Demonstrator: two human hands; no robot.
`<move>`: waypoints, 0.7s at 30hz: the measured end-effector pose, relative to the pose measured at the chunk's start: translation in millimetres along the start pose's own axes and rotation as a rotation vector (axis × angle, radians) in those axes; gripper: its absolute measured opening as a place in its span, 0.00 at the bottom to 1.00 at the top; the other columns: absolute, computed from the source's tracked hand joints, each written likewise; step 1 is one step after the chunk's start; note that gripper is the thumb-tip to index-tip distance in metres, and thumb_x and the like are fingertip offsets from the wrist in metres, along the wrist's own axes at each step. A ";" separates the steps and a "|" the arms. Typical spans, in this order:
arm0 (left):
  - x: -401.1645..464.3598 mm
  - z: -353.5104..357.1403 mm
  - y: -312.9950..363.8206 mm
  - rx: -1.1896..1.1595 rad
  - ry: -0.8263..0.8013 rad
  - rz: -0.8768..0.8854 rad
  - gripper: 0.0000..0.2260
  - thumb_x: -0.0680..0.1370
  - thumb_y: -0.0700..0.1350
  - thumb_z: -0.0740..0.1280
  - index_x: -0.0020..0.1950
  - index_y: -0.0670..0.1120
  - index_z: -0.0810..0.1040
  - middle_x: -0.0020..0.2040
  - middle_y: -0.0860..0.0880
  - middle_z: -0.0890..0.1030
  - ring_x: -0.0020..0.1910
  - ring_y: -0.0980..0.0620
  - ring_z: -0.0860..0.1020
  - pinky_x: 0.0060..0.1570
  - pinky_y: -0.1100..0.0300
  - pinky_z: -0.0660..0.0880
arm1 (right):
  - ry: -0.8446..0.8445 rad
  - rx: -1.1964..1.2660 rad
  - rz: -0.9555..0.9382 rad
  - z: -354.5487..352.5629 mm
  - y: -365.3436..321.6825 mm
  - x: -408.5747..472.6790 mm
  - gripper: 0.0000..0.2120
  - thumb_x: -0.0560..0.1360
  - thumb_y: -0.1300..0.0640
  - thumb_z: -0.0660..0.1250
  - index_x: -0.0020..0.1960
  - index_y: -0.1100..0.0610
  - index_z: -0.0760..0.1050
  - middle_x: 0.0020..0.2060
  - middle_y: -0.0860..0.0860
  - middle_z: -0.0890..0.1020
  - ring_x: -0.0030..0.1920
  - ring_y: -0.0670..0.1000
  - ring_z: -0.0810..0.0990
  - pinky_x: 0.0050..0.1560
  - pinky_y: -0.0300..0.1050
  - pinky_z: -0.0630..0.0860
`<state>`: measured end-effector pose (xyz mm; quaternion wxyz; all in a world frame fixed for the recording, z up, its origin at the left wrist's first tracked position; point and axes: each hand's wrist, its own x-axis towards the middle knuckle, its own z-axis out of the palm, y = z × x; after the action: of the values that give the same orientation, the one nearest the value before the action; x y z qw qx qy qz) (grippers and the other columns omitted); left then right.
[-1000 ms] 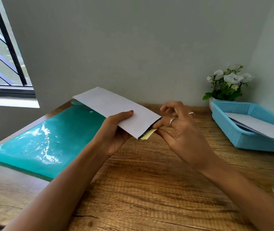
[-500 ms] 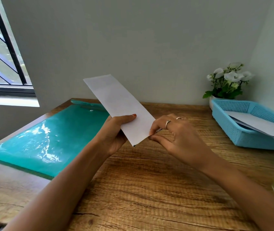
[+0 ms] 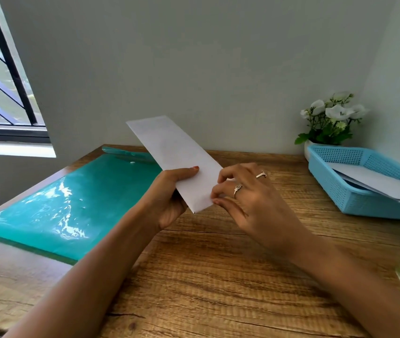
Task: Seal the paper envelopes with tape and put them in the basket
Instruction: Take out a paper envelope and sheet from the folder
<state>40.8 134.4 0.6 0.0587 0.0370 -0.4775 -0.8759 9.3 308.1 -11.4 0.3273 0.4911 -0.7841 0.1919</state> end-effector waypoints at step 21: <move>-1.0 -2.9 1.4 0.543 -0.232 0.105 0.37 0.62 0.63 0.75 0.67 0.52 0.70 0.62 0.53 0.77 0.60 0.52 0.77 0.60 0.45 0.72 | 0.638 0.114 0.283 -61.5 27.9 30.6 0.06 0.77 0.63 0.64 0.53 0.63 0.74 0.45 0.52 0.78 0.44 0.47 0.76 0.44 0.34 0.74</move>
<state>42.2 131.3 0.2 0.0368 -0.0735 -0.6992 -0.7102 -5.0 339.0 54.5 0.4980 0.3106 -0.6908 0.4223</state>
